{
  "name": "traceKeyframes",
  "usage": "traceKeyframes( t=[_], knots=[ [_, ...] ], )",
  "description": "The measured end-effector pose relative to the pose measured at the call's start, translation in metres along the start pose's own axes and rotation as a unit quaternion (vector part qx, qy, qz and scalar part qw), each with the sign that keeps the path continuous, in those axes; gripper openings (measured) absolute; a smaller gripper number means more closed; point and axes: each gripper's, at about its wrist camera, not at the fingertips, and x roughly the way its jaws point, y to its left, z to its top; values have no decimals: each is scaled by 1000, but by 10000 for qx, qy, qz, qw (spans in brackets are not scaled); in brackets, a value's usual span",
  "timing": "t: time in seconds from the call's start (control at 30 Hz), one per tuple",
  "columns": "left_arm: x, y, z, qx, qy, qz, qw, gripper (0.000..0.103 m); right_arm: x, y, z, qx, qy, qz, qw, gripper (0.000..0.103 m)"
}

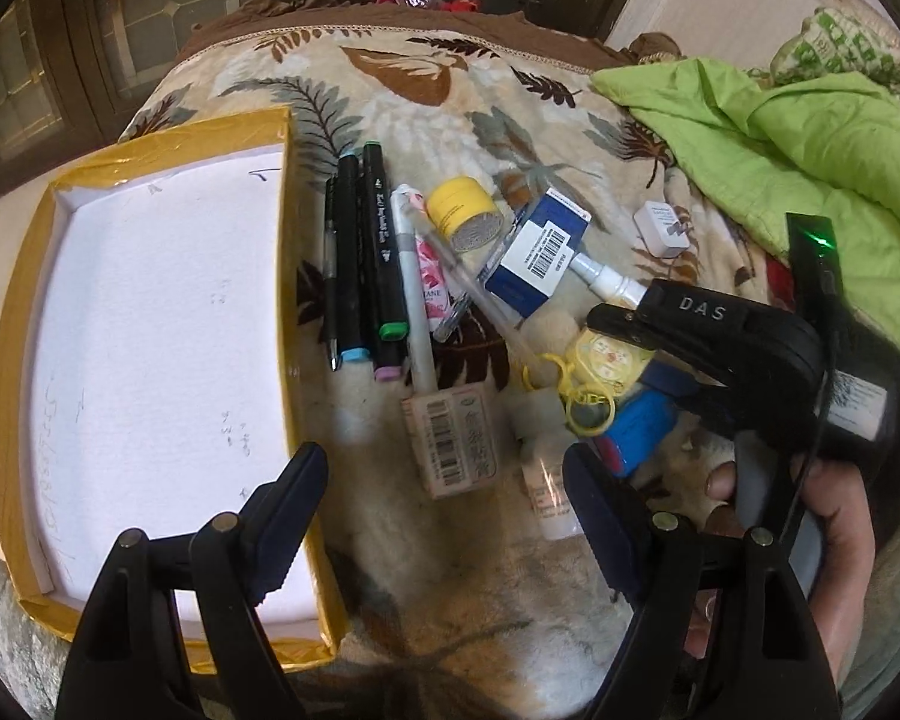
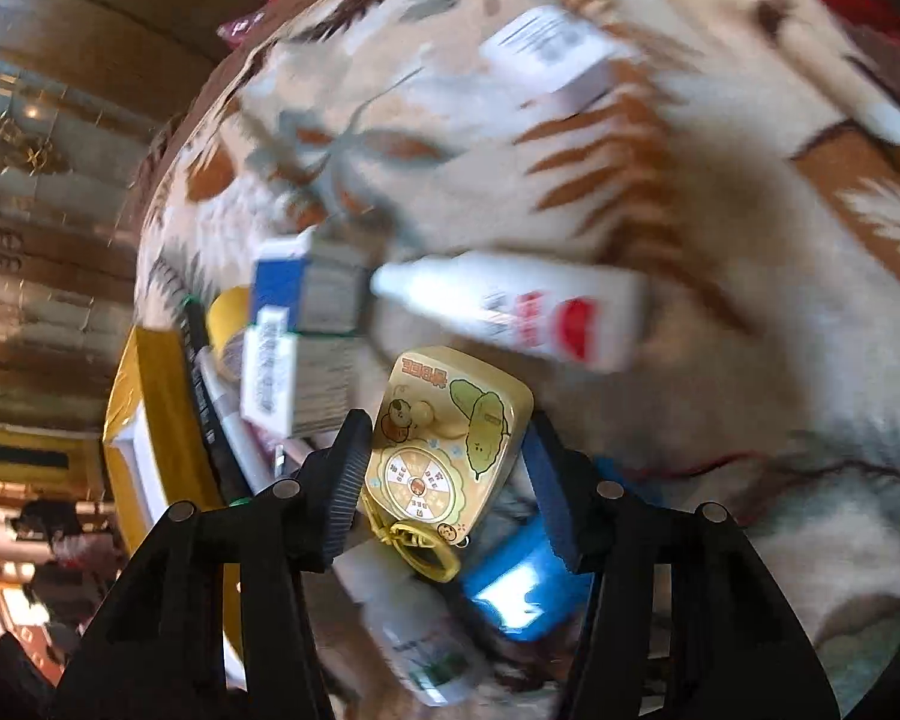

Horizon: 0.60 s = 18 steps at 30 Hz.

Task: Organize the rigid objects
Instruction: 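Grasp the white medicine box with the left tool while the right tool grasps the yellow tin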

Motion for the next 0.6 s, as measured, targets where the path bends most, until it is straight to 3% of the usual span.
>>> traceKeyframes(
  t=[0.1, 0.23, 0.27, 0.33, 0.47, 0.6],
  knots=[
    [14, -12, 6, 191, 202, 255, 9993, 75, -1, 0, -2, -56, -39, -70, 10000, 52],
    [38, -17, 9, 336, 560, 628, 9959, 59, 2, 6, -4, -185, -100, -88, 9997, 55],
    [46, -15, 9, 328, 661, 694, 9949, 48, 4, 10, -6, -206, -130, -122, 9996, 55],
    [60, -8, 9, 230, 846, 816, 9928, 35, 6, 15, -8, -323, -150, -207, 9992, 59],
    [48, 11, 2, -45, 674, 450, 9967, 34, 6, 21, -11, -523, -127, -347, 9979, 56],
    [17, 40, -11, -584, 712, -503, 9945, 34, -3, 4, -10, -149, -165, 138, 9997, 55]
  ],
)
